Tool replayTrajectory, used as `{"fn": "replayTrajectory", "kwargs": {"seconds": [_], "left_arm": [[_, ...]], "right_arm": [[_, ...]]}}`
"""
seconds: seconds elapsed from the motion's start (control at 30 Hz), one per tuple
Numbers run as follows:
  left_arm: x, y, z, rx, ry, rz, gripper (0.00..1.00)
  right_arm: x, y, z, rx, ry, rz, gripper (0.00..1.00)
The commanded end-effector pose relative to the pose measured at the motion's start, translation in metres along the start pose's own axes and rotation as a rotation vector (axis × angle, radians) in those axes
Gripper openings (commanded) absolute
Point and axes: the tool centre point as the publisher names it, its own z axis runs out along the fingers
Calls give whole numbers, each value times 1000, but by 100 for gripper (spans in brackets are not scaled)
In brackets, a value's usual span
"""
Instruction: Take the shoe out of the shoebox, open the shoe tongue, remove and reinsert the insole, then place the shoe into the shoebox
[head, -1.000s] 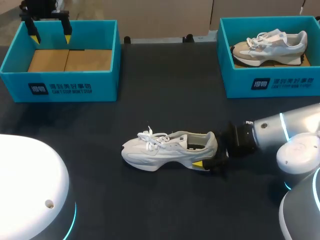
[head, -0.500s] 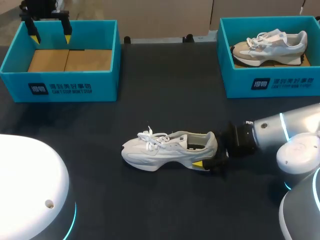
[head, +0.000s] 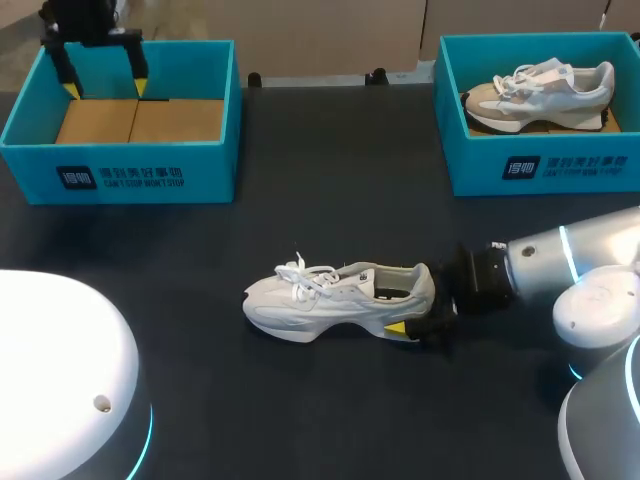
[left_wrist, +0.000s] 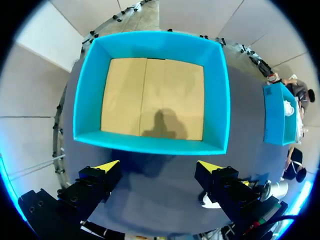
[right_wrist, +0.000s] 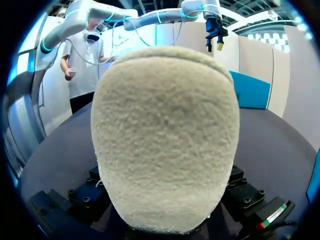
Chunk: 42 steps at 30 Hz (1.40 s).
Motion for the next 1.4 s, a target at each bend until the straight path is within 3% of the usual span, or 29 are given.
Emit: {"fn": "replayTrajectory", "kwargs": {"seconds": [0.03,0.47,0.93,1.4], "left_arm": [[9,35,0,77,-19,-31,100],[50,78,2,119,-77,-48,100],[124,117,12,141,-107,-44,100],[185,164,30,125,-97,1,100]], "right_arm": [[1,0,6,6,-2,1,0],[1,0,6,6,-2,1,0],[1,0,6,6,-2,1,0],[1,0,6,6,-2,1,0]]}}
